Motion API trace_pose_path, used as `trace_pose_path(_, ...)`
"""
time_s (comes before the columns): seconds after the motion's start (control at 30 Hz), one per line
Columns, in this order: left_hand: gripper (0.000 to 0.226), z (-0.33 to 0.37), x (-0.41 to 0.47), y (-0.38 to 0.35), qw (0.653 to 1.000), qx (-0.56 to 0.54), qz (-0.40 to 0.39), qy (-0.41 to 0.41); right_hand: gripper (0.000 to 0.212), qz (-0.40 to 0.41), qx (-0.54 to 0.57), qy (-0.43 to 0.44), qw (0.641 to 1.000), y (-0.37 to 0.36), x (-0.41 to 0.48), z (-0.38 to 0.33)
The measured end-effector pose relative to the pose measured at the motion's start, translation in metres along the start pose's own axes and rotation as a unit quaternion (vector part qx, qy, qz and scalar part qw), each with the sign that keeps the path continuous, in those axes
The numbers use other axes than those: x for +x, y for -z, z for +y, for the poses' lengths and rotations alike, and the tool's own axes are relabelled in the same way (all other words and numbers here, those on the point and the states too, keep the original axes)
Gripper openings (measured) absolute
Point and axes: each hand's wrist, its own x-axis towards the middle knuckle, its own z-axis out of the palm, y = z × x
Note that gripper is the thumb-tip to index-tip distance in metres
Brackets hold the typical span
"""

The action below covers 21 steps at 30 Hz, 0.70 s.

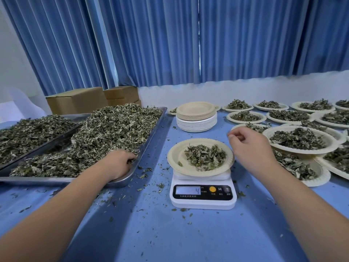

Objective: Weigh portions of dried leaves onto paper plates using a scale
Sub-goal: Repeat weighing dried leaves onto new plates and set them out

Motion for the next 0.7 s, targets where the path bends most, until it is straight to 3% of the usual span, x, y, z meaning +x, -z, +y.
trace_pose_path(0.23,0.048,0.003,-0.006,0.004,0.996,-0.07,0.019,0.057,0.018,-0.003,-0.01,0.0,1.0,0.001,-0.001,-0.002)
trace_pose_path(0.33,0.044,-0.002,-0.009,0.002,0.985,-0.149,0.042,0.076,0.018,-0.004,-0.011,0.003,1.0,0.003,-0.002,-0.002)
trace_pose_path(0.5,0.029,-0.008,-0.016,0.007,0.923,-0.354,0.114,0.102,0.017,0.001,-0.011,0.005,1.0,0.005,-0.001,-0.003)
trace_pose_path(0.7,0.028,-0.007,-0.031,0.022,0.871,-0.451,0.158,0.111,0.018,-0.004,-0.016,0.008,1.0,0.007,-0.002,-0.006)
